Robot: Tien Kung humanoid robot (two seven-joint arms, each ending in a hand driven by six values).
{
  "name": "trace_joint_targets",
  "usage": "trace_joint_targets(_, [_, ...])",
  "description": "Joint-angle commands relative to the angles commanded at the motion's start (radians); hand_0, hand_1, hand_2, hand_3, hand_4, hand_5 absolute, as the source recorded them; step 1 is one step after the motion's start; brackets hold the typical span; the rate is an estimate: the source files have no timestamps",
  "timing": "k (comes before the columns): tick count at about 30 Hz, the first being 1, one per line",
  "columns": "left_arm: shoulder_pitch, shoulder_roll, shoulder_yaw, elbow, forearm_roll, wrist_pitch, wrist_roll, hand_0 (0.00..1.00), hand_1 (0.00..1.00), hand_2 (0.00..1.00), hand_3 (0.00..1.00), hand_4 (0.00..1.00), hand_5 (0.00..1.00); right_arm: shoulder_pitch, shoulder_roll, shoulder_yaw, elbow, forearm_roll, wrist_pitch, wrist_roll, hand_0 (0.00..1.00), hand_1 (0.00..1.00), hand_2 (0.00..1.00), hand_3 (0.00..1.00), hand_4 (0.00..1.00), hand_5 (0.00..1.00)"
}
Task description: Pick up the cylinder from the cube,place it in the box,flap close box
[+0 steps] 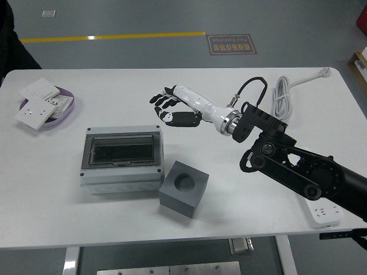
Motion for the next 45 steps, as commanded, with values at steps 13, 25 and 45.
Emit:
trace_joint_targets(13, [0.007,-0.01,0.012,0.0,-0.014,0.002,0.003,0.923,0.852,0.854,0.951,0.002,0.002,-0.234,-0.004,0.302,-0.011,-0.013,-0.004,0.124,0.739,0.678,0.709,0.694,0.551,0.431])
trace_joint_targets(25, [0.017,-0.02,0.02,0.0,-0.023,0.002,0.003,0.923,0.852,0.854,0.951,0.002,0.002,-0.403,0.018,0.466,-0.025,0.12,-0.024,0.262,0.742,0.68,0.702,0.685,0.611,0.429])
trace_joint_targets(45, [0.013,-0.027,0.029,0.0,-0.026,-0.001,0.0,0.923,0.852,0.854,0.951,0.002,0.002,-0.488,0.05,0.595,0.005,0.227,-0.008,0.338,0.756,0.692,0.707,0.681,0.671,0.419])
